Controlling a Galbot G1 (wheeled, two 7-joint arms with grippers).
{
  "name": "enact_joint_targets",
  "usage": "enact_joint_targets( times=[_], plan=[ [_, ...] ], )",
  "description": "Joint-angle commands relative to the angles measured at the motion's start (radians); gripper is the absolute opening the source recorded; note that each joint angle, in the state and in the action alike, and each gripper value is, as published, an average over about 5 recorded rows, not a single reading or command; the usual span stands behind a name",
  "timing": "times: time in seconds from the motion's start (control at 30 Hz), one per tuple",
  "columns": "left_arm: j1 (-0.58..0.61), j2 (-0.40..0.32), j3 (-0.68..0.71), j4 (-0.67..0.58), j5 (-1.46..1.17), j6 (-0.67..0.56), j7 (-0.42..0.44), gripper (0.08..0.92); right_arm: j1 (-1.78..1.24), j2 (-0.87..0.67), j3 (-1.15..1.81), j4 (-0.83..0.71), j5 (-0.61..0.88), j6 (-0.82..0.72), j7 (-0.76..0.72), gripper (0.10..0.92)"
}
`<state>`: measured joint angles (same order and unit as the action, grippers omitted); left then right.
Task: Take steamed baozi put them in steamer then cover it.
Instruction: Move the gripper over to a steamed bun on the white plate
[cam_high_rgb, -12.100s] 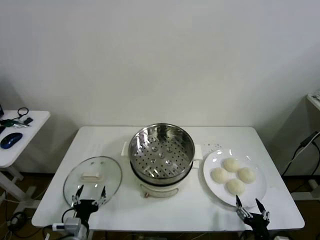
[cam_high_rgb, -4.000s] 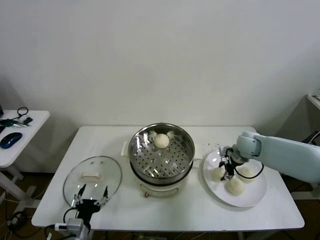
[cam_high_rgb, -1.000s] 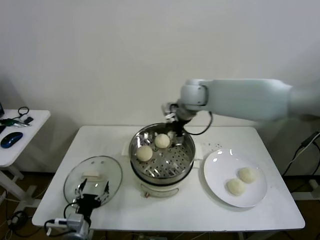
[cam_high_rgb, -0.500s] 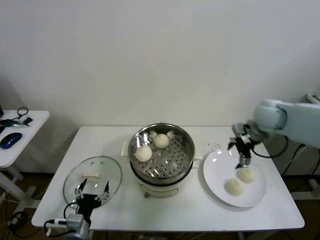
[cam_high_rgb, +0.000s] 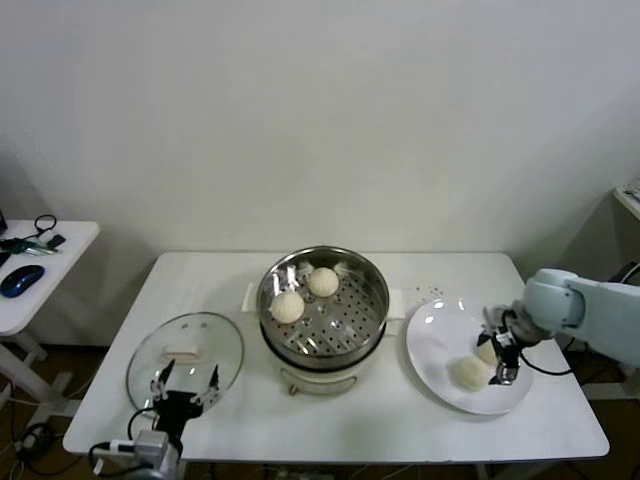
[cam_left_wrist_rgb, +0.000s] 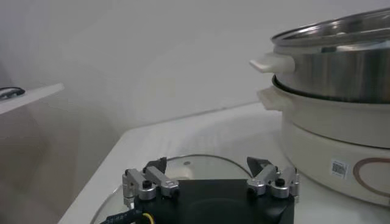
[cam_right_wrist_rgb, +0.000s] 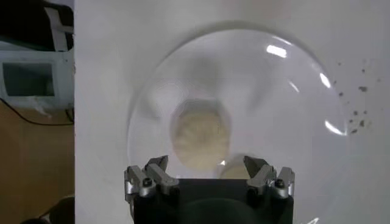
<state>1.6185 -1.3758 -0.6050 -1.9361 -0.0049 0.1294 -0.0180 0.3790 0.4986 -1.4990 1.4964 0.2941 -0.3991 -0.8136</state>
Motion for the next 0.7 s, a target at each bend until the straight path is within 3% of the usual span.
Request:
enact_joint_targets(
  times=[0.03,0.47,0.7],
  plan=[
    [0.000,0.000,0.000,0.004,0.002,0.000,0.000,0.823,-0.201,0.018,0.156,-0.049,-0.049,-0.028,0.029,0.823],
    [-0.010,-0.002,0.005,0.008,0.013,0.004,0.001,0.823,-0.194,0.032,0.169,-0.048,-0.025,-0.028,0.031,0.820],
    [-0.010,-0.004,0.008,0.008,0.015,0.004,0.000,0.823,-0.175,0.042,0.169,-0.051,-0.025,-0.026,0.027,0.682]
  ],
)
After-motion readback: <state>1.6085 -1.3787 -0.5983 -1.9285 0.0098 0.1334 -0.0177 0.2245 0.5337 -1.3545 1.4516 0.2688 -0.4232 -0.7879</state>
